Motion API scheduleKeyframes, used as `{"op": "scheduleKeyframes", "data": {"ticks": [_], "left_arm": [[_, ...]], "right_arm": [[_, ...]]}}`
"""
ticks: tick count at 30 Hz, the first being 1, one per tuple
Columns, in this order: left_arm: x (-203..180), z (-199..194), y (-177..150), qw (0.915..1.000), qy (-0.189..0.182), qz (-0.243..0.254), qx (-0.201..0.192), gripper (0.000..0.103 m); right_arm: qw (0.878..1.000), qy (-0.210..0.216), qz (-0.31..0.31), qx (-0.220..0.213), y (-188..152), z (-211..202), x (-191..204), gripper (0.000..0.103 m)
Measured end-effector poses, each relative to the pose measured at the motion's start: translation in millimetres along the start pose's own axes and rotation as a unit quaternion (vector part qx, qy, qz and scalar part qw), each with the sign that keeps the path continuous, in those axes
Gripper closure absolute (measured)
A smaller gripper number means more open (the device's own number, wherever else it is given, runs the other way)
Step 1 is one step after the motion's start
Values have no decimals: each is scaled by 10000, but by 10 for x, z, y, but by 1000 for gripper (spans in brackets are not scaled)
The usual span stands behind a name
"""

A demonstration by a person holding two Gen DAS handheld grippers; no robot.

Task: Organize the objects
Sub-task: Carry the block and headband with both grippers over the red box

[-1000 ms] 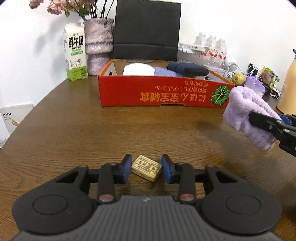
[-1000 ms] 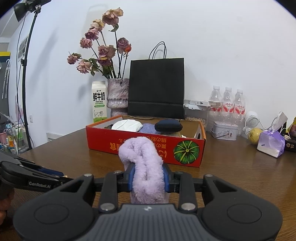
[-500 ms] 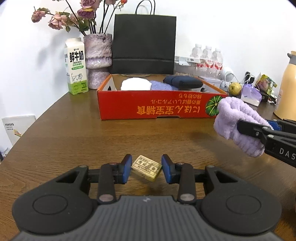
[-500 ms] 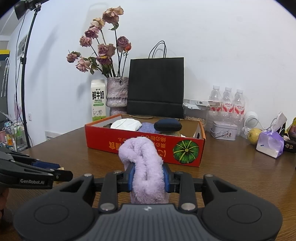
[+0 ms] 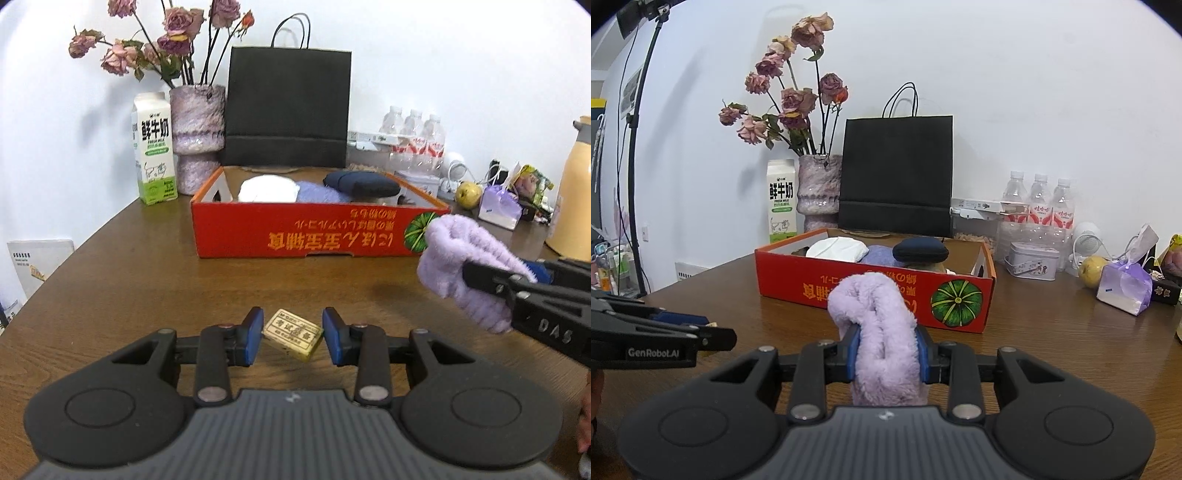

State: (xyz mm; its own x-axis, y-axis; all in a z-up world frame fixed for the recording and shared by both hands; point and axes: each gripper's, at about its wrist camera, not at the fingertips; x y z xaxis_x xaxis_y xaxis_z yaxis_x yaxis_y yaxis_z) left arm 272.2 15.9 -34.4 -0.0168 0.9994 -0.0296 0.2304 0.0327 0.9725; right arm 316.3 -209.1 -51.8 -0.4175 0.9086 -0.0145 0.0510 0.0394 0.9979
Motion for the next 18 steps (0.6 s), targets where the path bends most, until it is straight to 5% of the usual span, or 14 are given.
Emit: {"op": "scheduleKeyframes", "data": {"ticks": [18], "left_arm": [[-109,172,505,9983,140,5,-559,67]], "right_arm": [[9986,81,386,-351,327,304,109,74]]}}
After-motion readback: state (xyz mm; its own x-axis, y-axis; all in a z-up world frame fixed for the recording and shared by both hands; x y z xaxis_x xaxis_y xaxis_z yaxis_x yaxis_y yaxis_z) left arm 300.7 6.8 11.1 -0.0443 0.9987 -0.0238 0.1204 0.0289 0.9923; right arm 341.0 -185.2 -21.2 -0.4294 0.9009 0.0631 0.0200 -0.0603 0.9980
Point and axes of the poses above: each gripper's, at about its wrist camera, not at the fingertips, and z roughly the way its jaws point, x to its left, y to its top, and after that the axes turned 14 degrees about -x, right-handed
